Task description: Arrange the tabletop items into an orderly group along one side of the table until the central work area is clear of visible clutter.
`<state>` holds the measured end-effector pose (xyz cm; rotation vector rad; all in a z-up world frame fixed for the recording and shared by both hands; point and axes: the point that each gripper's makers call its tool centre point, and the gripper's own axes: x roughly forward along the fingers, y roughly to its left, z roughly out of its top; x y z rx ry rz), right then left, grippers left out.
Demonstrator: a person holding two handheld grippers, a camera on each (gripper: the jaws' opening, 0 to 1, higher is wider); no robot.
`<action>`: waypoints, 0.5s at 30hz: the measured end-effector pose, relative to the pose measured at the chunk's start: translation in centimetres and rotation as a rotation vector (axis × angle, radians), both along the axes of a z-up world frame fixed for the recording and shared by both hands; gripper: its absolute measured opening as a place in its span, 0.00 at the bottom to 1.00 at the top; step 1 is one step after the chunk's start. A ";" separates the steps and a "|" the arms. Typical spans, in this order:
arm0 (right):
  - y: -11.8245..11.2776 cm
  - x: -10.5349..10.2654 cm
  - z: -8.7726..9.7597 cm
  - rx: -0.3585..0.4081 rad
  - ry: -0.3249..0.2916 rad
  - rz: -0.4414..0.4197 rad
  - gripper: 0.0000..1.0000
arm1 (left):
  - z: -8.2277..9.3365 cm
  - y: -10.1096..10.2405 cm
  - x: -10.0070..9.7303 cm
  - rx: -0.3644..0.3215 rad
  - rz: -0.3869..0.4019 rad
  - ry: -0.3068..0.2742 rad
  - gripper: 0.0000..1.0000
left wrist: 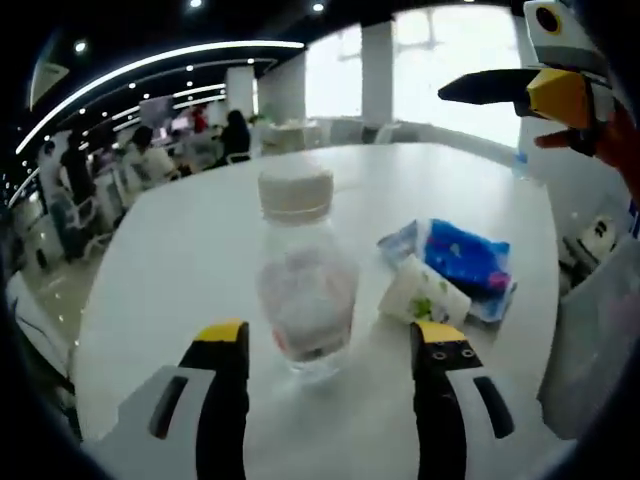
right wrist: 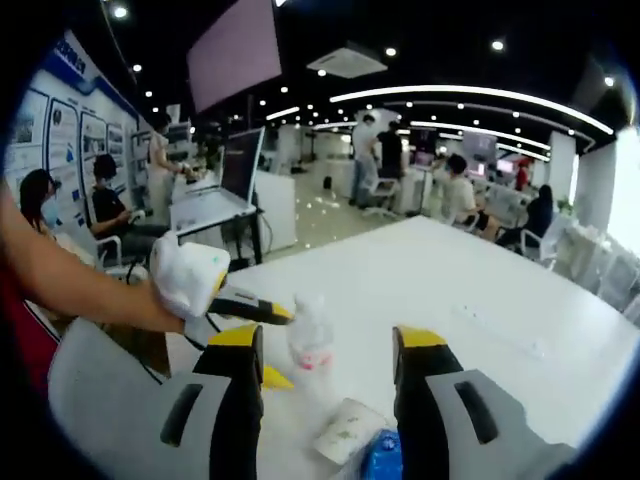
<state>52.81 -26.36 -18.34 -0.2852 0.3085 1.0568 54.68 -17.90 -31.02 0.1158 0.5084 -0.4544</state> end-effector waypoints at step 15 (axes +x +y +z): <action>-2.4 -2.6 -2.0 0.052 0.024 0.162 0.93 | -0.5 -0.5 1.0 -0.061 0.102 0.031 0.61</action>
